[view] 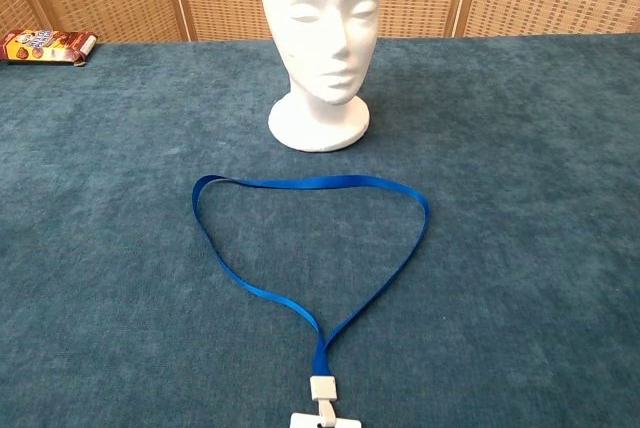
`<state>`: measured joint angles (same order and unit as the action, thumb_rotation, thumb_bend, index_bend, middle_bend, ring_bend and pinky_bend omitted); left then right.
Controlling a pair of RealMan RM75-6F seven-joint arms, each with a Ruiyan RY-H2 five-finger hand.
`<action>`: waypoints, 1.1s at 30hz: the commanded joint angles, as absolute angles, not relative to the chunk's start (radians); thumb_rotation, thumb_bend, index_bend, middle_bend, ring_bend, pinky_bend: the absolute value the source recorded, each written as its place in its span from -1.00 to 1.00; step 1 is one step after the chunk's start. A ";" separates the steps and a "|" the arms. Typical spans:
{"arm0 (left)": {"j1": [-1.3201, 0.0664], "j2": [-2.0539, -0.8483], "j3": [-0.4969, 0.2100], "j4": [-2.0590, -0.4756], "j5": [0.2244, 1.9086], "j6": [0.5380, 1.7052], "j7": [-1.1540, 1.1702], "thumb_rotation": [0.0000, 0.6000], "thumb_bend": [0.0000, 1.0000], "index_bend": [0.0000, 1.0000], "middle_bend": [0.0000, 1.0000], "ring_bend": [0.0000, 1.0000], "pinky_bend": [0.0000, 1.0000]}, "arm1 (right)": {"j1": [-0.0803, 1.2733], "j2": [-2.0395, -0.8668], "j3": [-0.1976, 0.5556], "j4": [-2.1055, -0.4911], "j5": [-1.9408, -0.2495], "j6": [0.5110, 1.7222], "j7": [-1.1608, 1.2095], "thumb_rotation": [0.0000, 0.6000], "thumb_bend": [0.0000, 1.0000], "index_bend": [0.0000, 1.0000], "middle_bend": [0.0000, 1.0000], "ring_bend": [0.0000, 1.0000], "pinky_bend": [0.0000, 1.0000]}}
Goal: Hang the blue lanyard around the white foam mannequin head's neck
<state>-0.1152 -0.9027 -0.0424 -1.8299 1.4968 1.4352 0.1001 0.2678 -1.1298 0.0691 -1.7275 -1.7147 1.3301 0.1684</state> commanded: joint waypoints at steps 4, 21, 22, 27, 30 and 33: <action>-0.132 -0.886 -0.059 -1.841 1.480 1.423 0.113 0.30 -0.71 0.06 0.00 -0.20 -0.53 | 0.403 -1.213 0.091 -1.677 -1.771 1.195 0.133 1.00 -0.46 -0.21 0.66 0.94 0.95; -0.176 -0.864 -0.084 -1.864 1.466 1.391 0.132 0.31 -0.71 0.06 0.00 -0.20 -0.53 | 0.586 -1.357 0.099 -1.549 -1.732 1.025 0.094 1.00 -0.37 -0.03 1.00 1.00 1.00; -0.177 -0.864 -0.084 -1.865 1.466 1.390 0.134 0.31 -0.71 0.06 0.00 -0.20 -0.53 | 0.593 -1.360 0.097 -1.543 -1.729 1.018 0.089 1.00 -0.36 -0.03 1.00 1.00 1.00; -0.184 -0.868 -0.083 -1.868 1.465 1.382 0.143 0.31 -0.71 0.06 0.00 -0.20 -0.53 | 0.634 -1.379 0.088 -1.510 -1.709 0.966 0.063 1.00 -0.29 -0.12 1.00 1.00 1.00; -0.186 -0.870 -0.082 -1.869 1.462 1.380 0.146 0.31 -0.71 0.06 0.00 -0.20 -0.53 | 0.652 -1.392 0.084 -1.496 -1.696 0.946 0.059 1.00 -0.25 -0.15 1.00 1.00 1.00; -0.189 -0.870 -0.081 -1.871 1.460 1.377 0.148 0.30 -0.71 0.02 0.00 -0.20 -0.53 | 0.668 -1.405 0.080 -1.482 -1.685 0.929 0.042 1.00 -0.22 -0.19 1.00 1.00 1.00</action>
<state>-0.1889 -0.8703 -0.0814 -1.8705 1.4598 1.3768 0.1481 0.6642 -1.3995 0.0821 -1.4872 -1.6895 0.9343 0.0478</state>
